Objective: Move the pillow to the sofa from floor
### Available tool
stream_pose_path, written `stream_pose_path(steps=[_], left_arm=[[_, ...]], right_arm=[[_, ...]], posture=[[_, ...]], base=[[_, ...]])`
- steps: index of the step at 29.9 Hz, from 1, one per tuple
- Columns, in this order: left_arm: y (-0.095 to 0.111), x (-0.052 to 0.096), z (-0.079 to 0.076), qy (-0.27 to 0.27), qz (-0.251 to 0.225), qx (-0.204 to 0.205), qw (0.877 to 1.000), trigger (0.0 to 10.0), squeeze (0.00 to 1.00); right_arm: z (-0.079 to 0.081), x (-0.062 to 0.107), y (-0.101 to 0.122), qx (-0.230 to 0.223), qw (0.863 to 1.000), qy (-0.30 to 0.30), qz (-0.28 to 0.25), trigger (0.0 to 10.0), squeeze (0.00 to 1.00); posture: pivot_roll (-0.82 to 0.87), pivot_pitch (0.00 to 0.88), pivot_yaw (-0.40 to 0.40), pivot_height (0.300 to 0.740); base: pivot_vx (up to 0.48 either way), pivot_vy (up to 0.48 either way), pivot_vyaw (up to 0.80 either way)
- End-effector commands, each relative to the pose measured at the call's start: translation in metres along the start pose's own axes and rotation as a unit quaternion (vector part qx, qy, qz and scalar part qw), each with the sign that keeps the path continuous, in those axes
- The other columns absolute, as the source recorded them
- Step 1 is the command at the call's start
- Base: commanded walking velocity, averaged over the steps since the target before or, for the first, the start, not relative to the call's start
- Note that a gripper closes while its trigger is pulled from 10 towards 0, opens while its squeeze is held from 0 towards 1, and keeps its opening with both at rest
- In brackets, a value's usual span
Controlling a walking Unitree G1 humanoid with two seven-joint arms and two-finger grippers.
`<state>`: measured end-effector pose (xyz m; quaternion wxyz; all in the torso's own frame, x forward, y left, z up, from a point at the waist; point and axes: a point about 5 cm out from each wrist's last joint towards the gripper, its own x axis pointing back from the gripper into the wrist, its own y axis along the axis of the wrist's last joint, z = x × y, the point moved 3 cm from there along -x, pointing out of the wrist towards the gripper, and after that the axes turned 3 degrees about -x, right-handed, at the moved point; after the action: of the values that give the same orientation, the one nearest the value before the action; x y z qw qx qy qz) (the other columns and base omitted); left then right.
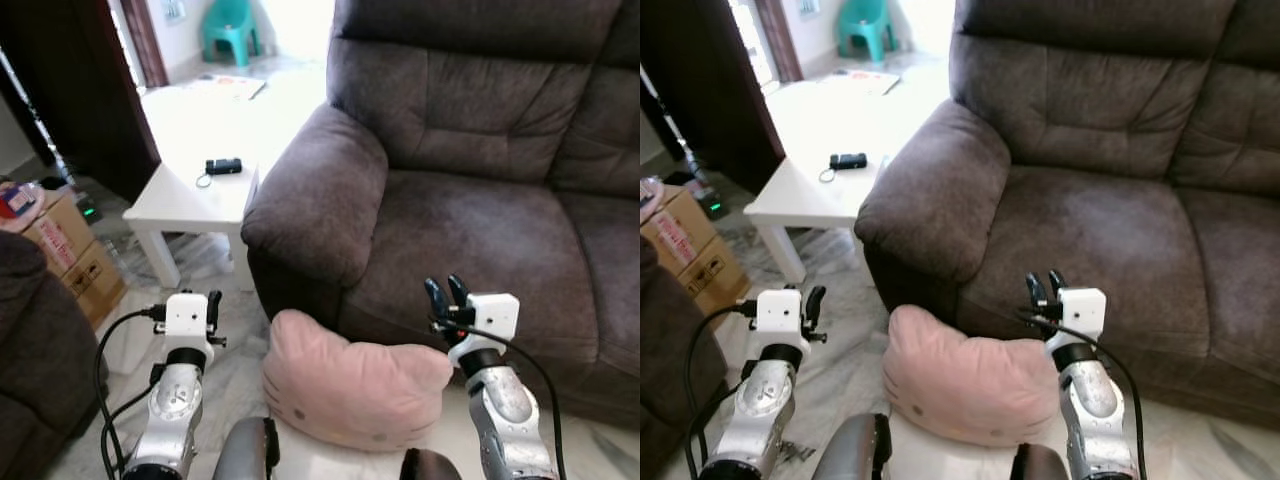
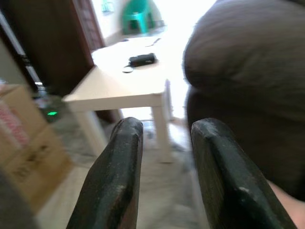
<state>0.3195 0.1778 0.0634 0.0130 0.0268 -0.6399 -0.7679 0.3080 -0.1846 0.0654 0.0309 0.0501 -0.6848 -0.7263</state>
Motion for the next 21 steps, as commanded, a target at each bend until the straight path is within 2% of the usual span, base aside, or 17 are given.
stream_pose_path(steps=[1, 5, 8, 21], left_arm=[[-0.002, -0.001, -0.013, -0.042, 0.013, 0.02, 0.999, 10.0, 0.0], [-0.01, 0.003, -0.025, -0.099, 0.035, 0.029, 0.994, 10.0, 0.0], [-0.016, 0.004, -0.024, -0.109, 0.054, 0.023, 0.992, 10.0, 0.0], [-0.019, 0.005, -0.011, -0.086, 0.056, 0.013, 0.995, 10.0, 0.0]], right_arm=[[-0.003, 0.0, 0.001, -0.002, 1.0, -0.006, -0.001, 10.0, 0.0], [-0.004, 0.0, 0.001, -0.002, 1.0, -0.011, 0.002, 10.0, 0.0], [-0.006, 0.0, 0.0, -0.004, 1.0, -0.015, 0.003, 10.0, 0.0], [-0.001, -0.001, 0.0, 0.002, 1.0, -0.003, 0.005, 10.0, 0.0]], posture=[[0.0, 0.0, -0.033, 0.57], [0.0, 0.0, -0.031, 0.57], [0.0, 0.0, -0.032, 0.57], [0.0, 0.0, -0.036, 0.57]], base=[[0.0, 0.0, 0.0], [0.0, 0.0, 0.0], [0.0, 0.0, 0.0], [0.0, 0.0, 0.0]])
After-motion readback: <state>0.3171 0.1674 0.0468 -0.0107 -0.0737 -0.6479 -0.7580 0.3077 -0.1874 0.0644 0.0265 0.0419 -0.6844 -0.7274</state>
